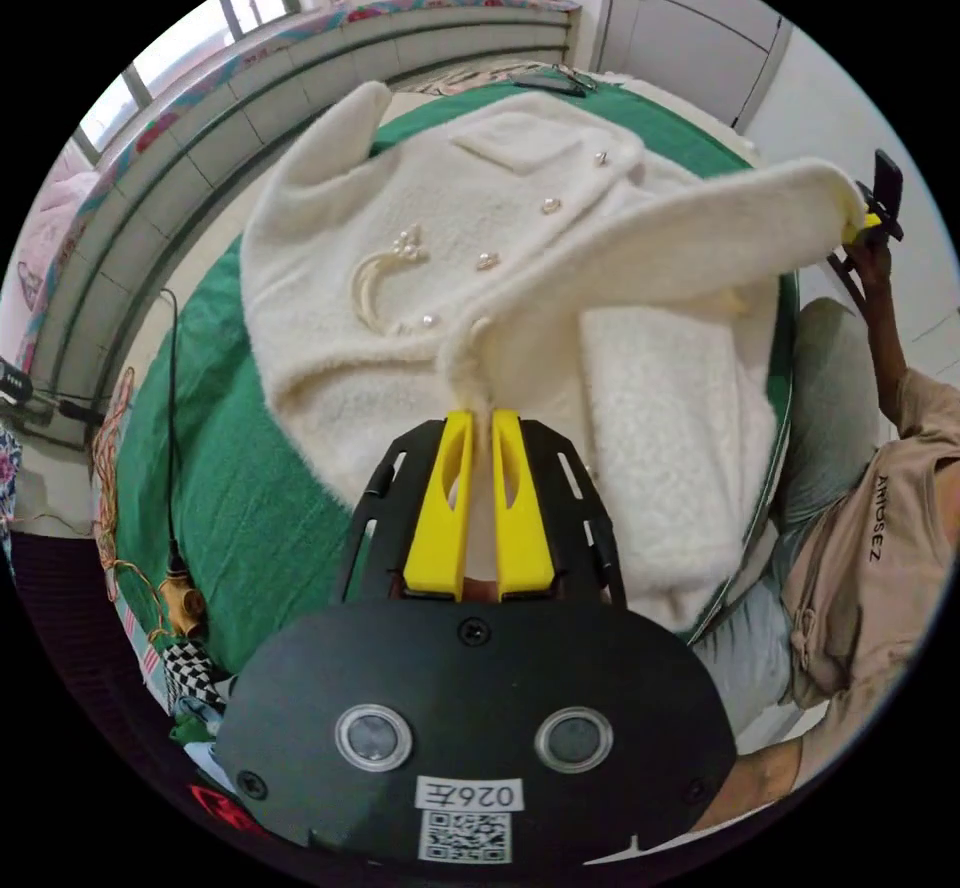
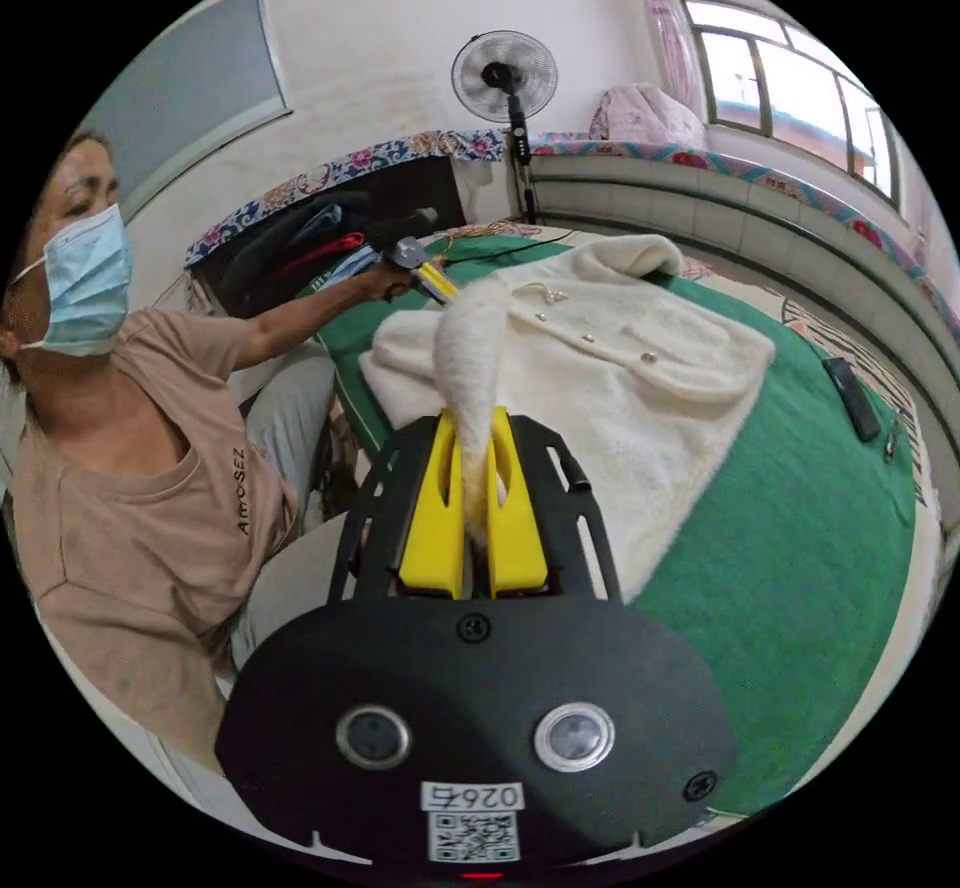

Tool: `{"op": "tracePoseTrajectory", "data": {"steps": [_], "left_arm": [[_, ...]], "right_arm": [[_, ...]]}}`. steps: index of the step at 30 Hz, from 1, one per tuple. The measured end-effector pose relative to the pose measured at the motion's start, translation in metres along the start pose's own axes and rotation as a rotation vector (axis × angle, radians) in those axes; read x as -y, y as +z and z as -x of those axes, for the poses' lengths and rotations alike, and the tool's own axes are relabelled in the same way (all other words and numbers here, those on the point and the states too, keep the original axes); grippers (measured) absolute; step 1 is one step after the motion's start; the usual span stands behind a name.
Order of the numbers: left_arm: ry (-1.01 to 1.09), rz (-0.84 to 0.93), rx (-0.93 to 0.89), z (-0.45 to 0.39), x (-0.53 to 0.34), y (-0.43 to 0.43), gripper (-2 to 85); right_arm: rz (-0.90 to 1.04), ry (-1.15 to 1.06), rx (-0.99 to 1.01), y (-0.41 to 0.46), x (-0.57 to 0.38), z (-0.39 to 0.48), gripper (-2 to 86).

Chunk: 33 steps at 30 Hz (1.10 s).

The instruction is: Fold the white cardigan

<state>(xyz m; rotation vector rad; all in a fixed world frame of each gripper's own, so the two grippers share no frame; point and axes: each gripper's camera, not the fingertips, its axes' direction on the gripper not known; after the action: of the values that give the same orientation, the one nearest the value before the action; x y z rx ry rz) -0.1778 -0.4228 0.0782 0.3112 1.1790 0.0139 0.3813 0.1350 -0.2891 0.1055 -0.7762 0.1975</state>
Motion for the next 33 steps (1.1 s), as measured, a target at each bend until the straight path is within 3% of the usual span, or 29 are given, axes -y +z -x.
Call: {"op": "tracePoseTrajectory", "data": {"steps": [2,5,9,11,14,16,18,19,22,26,27,29,30,32,33], "left_arm": [[-0.01,-0.095,0.018,-0.006,-0.006,-0.027,2.8],[-0.072,-0.052,0.001,0.009,-0.002,-0.016,3.7],[-0.24,0.081,-0.156,0.044,-0.005,0.041,6.6],[-0.369,-0.044,-0.272,0.06,-0.027,0.024,7.2],[-0.4,-0.261,-0.236,0.05,-0.063,-0.019,2.2],[-0.384,-0.299,-0.191,0.041,-0.074,-0.022,-0.1],[-0.361,-0.106,-0.204,0.04,-0.067,0.005,-0.7],[-0.362,-0.025,-0.223,0.039,-0.065,0.017,-0.8],[-0.353,-0.178,-0.234,0.028,-0.083,-0.016,-0.9],[-0.262,-0.497,-0.11,-0.014,-0.12,-0.107,-0.8],[-0.247,-0.57,-0.109,-0.022,-0.128,-0.122,-0.8],[-0.205,-0.927,-0.193,-0.05,-0.171,-0.177,-0.8],[-0.198,-1.019,-0.229,-0.055,-0.183,-0.187,-0.8],[-0.136,-1.322,-0.36,-0.075,-0.223,-0.213,-0.9],[-0.134,-1.359,-0.381,-0.079,-0.229,-0.217,-0.9]], "right_arm": [[-0.038,0.055,-0.062,-0.005,0.011,-0.019,-0.9],[-0.022,0.171,-0.187,0.015,0.031,-0.065,-0.1],[0.296,0.405,-0.198,0.106,0.033,-0.147,4.3],[0.392,0.448,-0.24,0.121,0.026,-0.16,5.9],[0.172,0.458,-0.213,0.093,0.014,-0.142,7.0],[0.112,0.449,-0.237,0.089,0.005,-0.131,5.8],[0.321,0.467,-0.327,0.117,-0.006,-0.137,4.1],[0.323,0.48,-0.315,0.118,-0.008,-0.137,4.0],[0.1,0.498,-0.32,0.085,-0.017,-0.106,1.3],[-0.331,0.318,-0.457,0.015,-0.027,0.002,-0.7],[-0.488,0.242,-0.415,-0.005,-0.032,0.035,-0.8],[-0.734,0.172,-0.273,-0.034,-0.044,0.076,-0.9],[-0.875,0.137,-0.167,-0.046,-0.052,0.098,-0.9],[-1.001,-0.018,-0.026,-0.054,-0.057,0.131,-0.4],[-0.987,-0.086,0.046,-0.053,-0.052,0.15,-0.8]]}}
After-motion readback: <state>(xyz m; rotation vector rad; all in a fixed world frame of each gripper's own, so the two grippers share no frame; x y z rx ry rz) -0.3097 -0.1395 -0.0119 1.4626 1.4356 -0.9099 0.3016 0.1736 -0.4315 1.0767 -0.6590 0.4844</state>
